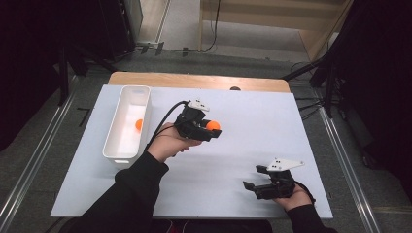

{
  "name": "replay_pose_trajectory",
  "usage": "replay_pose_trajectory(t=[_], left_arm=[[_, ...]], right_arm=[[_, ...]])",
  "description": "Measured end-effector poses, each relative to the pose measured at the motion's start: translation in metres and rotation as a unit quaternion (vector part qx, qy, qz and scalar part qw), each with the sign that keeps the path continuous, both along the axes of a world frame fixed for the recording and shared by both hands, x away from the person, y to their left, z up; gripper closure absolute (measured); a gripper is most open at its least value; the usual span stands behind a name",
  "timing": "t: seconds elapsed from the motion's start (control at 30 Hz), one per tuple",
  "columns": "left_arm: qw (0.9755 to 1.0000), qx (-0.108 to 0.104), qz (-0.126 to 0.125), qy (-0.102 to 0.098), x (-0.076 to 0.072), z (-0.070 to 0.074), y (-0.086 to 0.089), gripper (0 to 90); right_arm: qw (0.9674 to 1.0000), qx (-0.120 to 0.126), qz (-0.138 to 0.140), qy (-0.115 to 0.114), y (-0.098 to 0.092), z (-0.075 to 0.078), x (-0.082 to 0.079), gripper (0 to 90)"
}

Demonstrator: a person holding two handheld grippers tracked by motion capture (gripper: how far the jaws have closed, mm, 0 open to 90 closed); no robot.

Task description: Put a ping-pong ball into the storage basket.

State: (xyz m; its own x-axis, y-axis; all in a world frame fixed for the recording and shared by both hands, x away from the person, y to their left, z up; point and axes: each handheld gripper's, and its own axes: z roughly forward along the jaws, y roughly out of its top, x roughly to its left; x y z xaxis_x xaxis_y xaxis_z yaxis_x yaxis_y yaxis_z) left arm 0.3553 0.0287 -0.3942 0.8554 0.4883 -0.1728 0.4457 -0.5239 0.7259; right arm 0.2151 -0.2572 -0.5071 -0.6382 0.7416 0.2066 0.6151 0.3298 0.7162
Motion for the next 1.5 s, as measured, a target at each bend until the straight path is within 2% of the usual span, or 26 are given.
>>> replay_pose_trajectory(t=[0.63, 1.5], left_arm=[[0.9999, 0.002, 0.012, 0.003, 0.006, 0.004, 0.014, 50.4], [0.9989, 0.006, 0.047, 0.002, 0.018, 0.012, 0.038, 50.4]], right_arm=[[1.0000, 0.002, 0.003, -0.003, 0.001, 0.001, 0.000, 16.4], [1.0000, 0.001, 0.003, -0.004, 0.001, 0.001, -0.001, 16.4]])
